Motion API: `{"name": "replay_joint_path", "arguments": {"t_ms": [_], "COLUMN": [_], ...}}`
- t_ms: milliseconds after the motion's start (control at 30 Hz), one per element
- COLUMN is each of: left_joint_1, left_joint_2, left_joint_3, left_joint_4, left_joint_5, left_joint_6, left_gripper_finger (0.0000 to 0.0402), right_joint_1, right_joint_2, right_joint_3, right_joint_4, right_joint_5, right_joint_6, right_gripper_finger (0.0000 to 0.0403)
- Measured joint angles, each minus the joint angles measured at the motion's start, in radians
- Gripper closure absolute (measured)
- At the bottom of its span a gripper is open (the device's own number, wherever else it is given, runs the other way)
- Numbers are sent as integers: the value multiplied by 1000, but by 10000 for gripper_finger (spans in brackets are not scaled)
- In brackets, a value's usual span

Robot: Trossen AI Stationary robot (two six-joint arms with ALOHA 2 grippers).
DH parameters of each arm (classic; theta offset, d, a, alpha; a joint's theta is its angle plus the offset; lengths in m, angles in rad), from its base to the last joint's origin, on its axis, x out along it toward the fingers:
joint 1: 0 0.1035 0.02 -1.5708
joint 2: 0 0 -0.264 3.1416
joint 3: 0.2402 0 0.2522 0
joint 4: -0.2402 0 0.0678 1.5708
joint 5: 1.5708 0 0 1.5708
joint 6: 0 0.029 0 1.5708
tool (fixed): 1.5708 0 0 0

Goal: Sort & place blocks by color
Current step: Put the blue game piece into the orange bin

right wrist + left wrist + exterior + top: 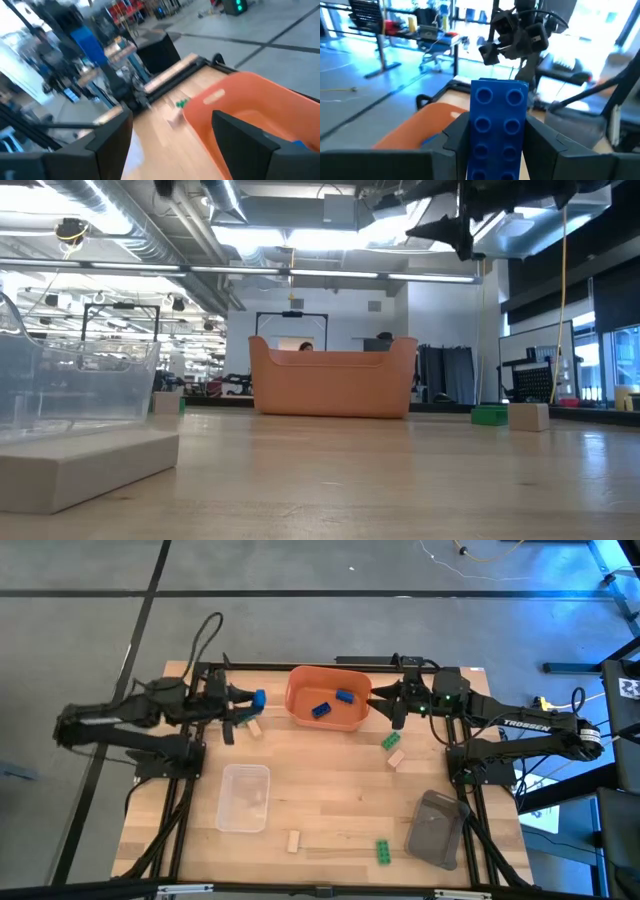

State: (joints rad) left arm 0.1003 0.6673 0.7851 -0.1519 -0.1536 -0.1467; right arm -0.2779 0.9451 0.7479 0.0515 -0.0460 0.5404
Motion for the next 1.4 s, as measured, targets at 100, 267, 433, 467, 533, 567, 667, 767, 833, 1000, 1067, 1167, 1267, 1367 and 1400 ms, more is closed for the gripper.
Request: {"name": "replay_joint_path", "arguments": {"t_ms": [100,267,433,467,533,567,667,767,833,1000,1067,1167,1267,1367,1400], "left_joint_1": [97,194,212,212,212,212,212,210,198,139,108,66,37,23,23], "left_joint_2": [-15,71,177,192,221,234,251,251,251,320,373,472,570,665,690], "left_joint_3": [-149,-306,-335,-330,-321,-311,-293,-282,-279,-278,-272,-231,-152,-58,-29], "left_joint_4": [219,536,728,744,754,755,762,761,762,859,890,903,909,906,905], "left_joint_5": [133,264,276,275,274,272,272,253,216,148,127,110,119,148,163], "left_joint_6": [-91,-257,-318,-322,-323,-324,-325,-346,-348,-349,-354,-356,-334,-294,-286], "left_gripper_finger": [273,273,273,273,273,273,273,273,273,273,273,273,273,273,273], "right_joint_1": [0,10,29,32,34,34,34,34,34,55,70,102,136,163,168], "right_joint_2": [0,2,4,4,4,4,4,4,6,103,166,272,357,416,428], "right_joint_3": [0,0,0,0,0,0,0,0,0,0,0,0,0,0,0], "right_joint_4": [52,109,109,110,109,109,109,96,94,95,123,221,373,485,510], "right_joint_5": [0,0,0,0,0,0,-1,-8,-8,-24,-68,-118,-130,-133,-134], "right_joint_6": [6,-58,-184,-197,-206,-205,-204,-200,-149,-76,-81,-73,-75,-80,-81], "right_gripper_finger": [131,131,131,131,131,131,131,131,131,130,131,131,131,130,131]}}
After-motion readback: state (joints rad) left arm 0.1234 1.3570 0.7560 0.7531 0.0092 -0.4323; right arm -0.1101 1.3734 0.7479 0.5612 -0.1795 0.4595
